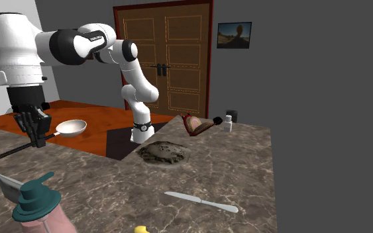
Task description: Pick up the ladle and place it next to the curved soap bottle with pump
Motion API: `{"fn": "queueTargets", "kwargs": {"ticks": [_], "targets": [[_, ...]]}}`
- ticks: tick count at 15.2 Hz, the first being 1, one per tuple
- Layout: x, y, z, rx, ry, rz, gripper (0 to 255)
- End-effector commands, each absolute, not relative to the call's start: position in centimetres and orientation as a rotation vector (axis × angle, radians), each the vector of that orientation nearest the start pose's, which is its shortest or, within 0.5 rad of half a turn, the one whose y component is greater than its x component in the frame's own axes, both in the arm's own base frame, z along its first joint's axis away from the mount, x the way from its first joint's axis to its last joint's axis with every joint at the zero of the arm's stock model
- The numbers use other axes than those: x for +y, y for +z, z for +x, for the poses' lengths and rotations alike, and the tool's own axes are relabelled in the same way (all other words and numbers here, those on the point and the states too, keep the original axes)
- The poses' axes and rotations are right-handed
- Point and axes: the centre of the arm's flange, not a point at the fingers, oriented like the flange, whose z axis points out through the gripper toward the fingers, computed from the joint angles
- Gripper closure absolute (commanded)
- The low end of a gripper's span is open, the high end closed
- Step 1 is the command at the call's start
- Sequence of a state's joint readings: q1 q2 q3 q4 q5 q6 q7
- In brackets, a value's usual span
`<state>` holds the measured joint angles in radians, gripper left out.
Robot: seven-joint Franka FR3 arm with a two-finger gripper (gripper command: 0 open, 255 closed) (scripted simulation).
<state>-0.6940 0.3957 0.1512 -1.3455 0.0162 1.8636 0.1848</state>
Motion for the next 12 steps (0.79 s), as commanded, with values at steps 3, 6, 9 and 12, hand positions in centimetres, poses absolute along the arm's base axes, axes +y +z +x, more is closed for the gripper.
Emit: {"fn": "queueTargets", "kwargs": {"ticks": [3, 6, 9, 12], "targets": [[-37.2, 49.5, 58.3, 1.125, -0.214, -2.873, 255], [-37.2, 47.9, 58.3, 1.125, -0.214, -2.873, 255], [-37.2, 46.4, 58.3, 1.125, -0.214, -2.873, 255], [-37.2, 44.8, 58.3, 1.125, -0.214, -2.873, 255]]}}
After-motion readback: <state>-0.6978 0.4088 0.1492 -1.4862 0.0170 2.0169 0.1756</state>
